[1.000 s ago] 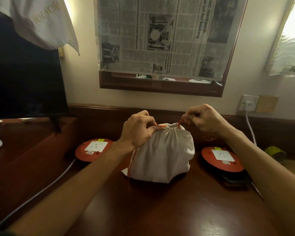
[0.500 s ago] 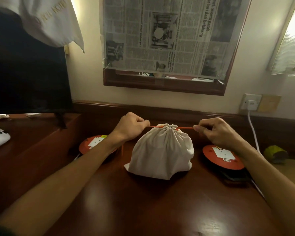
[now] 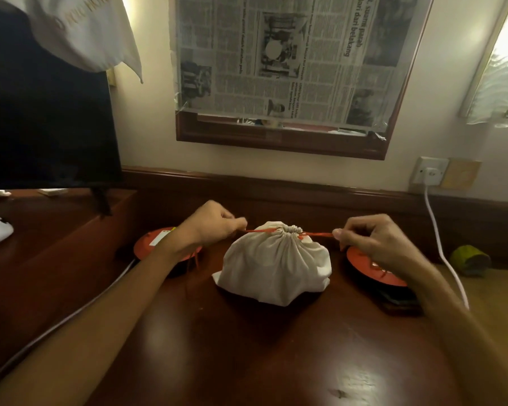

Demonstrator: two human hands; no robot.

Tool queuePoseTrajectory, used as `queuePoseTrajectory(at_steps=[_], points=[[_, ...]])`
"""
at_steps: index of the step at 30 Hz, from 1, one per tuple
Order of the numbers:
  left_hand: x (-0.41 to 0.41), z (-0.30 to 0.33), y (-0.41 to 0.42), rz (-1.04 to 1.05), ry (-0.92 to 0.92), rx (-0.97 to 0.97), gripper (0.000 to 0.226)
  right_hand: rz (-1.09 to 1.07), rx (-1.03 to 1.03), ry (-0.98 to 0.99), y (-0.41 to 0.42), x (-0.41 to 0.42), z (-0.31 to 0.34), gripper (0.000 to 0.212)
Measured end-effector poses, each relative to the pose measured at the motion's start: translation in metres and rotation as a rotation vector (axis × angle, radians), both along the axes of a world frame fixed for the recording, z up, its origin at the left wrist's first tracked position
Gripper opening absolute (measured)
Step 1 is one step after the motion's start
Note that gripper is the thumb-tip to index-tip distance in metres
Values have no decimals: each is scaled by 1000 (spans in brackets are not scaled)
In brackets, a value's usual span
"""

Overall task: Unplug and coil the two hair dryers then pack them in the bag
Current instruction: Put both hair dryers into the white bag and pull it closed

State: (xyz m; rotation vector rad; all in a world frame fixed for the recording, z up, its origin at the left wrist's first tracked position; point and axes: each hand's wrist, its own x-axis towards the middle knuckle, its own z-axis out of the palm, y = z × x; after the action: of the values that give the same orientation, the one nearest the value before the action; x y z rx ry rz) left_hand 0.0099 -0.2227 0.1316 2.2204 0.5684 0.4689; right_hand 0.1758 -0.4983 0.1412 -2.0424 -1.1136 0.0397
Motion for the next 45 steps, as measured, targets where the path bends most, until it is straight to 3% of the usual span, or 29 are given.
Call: queuePoseTrajectory(at_steps=[4, 9, 14, 17, 20, 23, 26, 29, 33, 45], points=[[-17, -74, 3, 5, 192, -198, 50, 45, 39, 176, 6, -32, -69, 16], [-35, -149, -15, 54, 128, -270, 19, -93, 136, 217, 21, -37, -156, 22], [-39, -174, -33, 75, 52, -337, 10, -282, 164, 148, 30, -40, -170, 31], [-50, -161, -37, 76, 105, -84, 12, -420, -65, -17, 27, -58, -157, 5], [-56, -150, -46, 87, 75, 176, 30, -507, -251, -278, 30, -79, -157, 50], [-34, -151, -53, 12, 74, 367, 54, -441, -219, -305, 49, -96, -154, 66], [-7, -163, -66, -65, 177, 269, 62, -323, -359, -173, 69, -91, -172, 71], [9, -182, -69, -113, 265, 125, 66, -274, -320, -130, 73, -75, -199, 70], [31, -187, -50, -108, 326, 196, 70, -273, -294, -117, 78, -47, -206, 72], [106, -193, 19, -84, 208, 144, 62, -267, -219, -23, 141, 33, -201, 67]])
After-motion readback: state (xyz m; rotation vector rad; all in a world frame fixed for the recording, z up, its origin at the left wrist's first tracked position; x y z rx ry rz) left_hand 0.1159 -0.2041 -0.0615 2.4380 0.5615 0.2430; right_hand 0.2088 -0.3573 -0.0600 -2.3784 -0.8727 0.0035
